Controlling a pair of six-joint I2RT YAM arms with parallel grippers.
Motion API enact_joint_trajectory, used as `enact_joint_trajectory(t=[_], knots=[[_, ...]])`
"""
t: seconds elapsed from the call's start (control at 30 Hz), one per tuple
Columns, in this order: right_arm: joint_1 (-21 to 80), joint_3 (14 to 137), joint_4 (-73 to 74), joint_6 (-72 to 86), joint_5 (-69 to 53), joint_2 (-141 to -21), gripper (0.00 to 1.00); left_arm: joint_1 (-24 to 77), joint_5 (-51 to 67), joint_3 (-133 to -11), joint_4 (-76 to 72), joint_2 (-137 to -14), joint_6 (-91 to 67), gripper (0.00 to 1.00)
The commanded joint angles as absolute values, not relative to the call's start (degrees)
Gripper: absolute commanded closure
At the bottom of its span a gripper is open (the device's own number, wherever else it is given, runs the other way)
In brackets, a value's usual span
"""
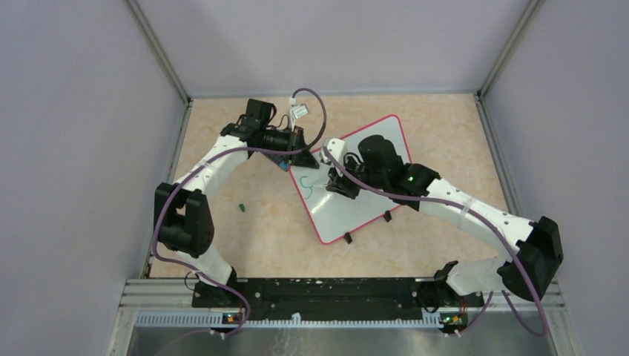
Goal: Write a sentence on the whiteboard
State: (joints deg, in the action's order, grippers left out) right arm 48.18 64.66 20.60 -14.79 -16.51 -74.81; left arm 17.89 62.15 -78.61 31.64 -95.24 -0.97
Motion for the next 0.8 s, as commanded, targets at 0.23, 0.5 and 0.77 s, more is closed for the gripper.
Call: enact_joint_trajectory(t=[0.23, 0.5, 0.77], knots=[[47.7, 67.2, 17.4, -14.1, -14.9, -76.0, 1.00, 18.8, 65.2, -77.7, 29.9, -94.5, 0.2, 1.00], [46.8, 67.6, 17.6, -14.3, -12.6, -77.2, 1.00, 18.8, 65.2, -77.8, 29.8, -94.6, 0.2, 1.00], [43.4, 66.2, 19.1, -14.9, -12.5, -75.3, 1.00, 18.8, 65.3, -77.9, 29.8, -94.9, 0.2, 1.00]])
